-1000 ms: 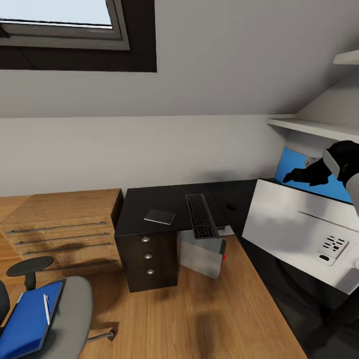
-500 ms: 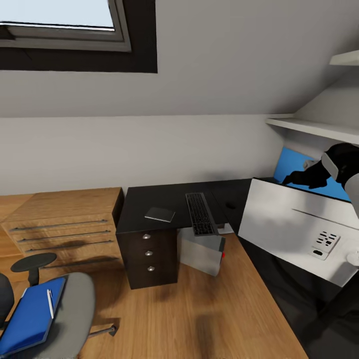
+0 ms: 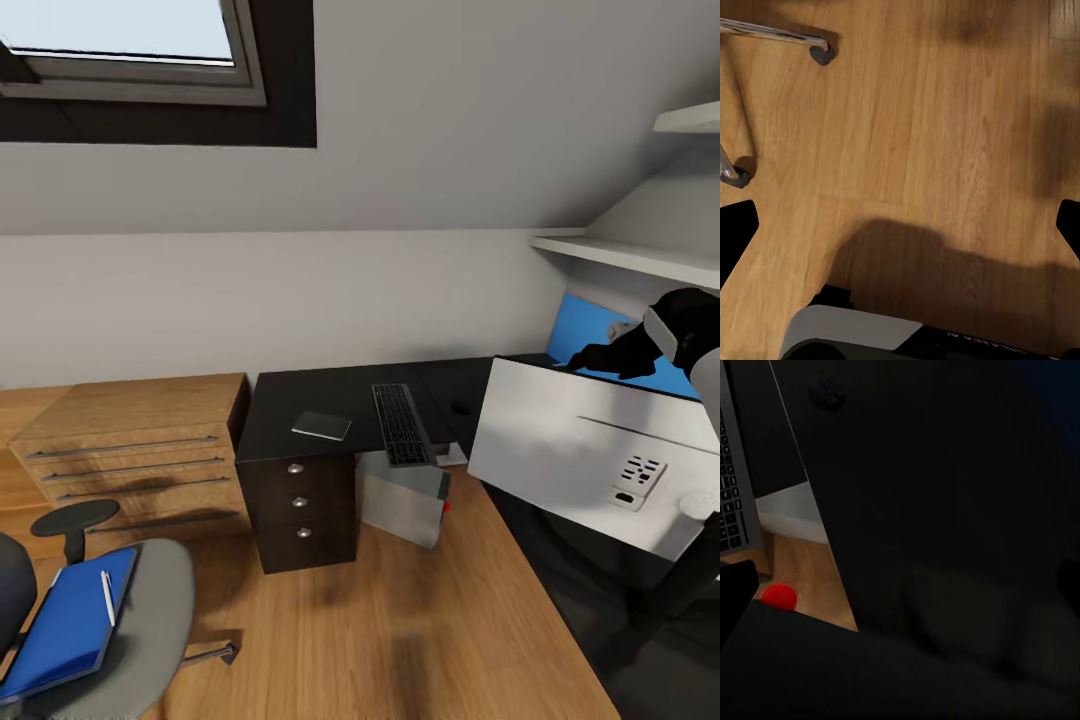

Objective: In the bedroom, organize the workspace by keeping the computer under the desk, ensuring the monitor is on the desk, placing the keyboard on the desk next to the monitor, placing the mouse on the desk next to the keyboard, moving the folder from the swivel chair onto the desk next to the mouse, stacking the notebook on top of the folder with the pen on top of the notebook, and positioning the swivel chair next to the desk.

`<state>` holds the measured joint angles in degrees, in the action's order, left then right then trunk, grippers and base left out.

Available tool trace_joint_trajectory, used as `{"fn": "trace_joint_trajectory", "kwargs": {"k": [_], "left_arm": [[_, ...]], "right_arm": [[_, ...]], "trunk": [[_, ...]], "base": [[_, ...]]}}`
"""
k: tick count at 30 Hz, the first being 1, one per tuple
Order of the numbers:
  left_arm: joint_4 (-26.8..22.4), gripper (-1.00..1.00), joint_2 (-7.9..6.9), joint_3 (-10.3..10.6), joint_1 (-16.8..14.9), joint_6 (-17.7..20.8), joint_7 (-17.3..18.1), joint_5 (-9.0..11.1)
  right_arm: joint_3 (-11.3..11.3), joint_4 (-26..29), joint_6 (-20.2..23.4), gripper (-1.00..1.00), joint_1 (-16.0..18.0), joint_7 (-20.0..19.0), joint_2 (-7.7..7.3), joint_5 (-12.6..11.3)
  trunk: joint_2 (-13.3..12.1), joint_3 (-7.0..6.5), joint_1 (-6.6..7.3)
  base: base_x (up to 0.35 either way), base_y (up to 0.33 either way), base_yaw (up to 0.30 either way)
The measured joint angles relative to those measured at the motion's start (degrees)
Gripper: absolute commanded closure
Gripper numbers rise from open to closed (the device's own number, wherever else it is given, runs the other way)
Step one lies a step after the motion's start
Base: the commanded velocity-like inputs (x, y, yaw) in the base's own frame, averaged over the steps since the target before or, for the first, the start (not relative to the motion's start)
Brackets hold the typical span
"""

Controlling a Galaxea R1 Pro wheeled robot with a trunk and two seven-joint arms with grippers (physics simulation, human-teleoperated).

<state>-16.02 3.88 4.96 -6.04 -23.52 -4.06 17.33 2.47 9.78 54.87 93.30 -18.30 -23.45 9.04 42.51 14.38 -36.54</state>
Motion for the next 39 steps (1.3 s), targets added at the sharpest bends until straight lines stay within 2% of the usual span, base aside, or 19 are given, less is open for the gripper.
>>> {"fn": "trace_joint_trajectory", "kwargs": {"k": [5, 8, 16, 21, 25, 39], "left_arm": [[0.0, -1.0, 0.0, 0.0, 0.0, 0.0, 0.0, 0.0], [0.0, -1.0, 0.0, 0.0, 0.0, 0.0, 0.0, 0.0], [0.0, -1.0, 0.01, 0.0, 0.0, 0.0, 0.1, 0.0], [0.0, -1.0, 0.01, 0.0, 0.0, 0.0, 0.1, 0.0], [0.0, -1.0, 0.04, 0.0, 0.0, 0.0, 0.1, 0.0], [0.0, -1.0, 0.02, 0.0, 0.0, 0.0, 0.2, 0.0]], "right_arm": [[-0.4, 0.0, 0.1, -1.0, 0.0, 0.0, 0.01, -0.7], [0.0, 0.1, 0.0, -1.0, 0.0, 0.0, 0.01, 0.0], [0.1, 0.2, -0.7, -1.0, 0.0, -0.1, 0.01, 0.0], [0.1, 0.2, -3.5, -1.0, 0.0, -1.3, 0.01, -0.1], [0.0, 0.3, -6.1, -1.0, 0.0, -3.8, 0.0, -0.2], [0.1, 0.2, -6.8, -1.0, 0.0, -5.3, 0.03, -0.2]], "trunk": [[0.0, -0.01, -0.02], [0.0, 0.0, -0.01], [0.0, 0.0, 0.0], [0.0, 0.0, 0.0], [0.0, 0.0, 0.02], [0.0, 0.0, 0.0]], "base": [[-0.153, 0.0, 0.0], [-0.071, 0.0, 0.0], [-0.013, 0.0, 0.0], [0.004, 0.021, 0.0], [0.115, 0.145, 0.0], [0.03, 0.037, 0.0]]}}
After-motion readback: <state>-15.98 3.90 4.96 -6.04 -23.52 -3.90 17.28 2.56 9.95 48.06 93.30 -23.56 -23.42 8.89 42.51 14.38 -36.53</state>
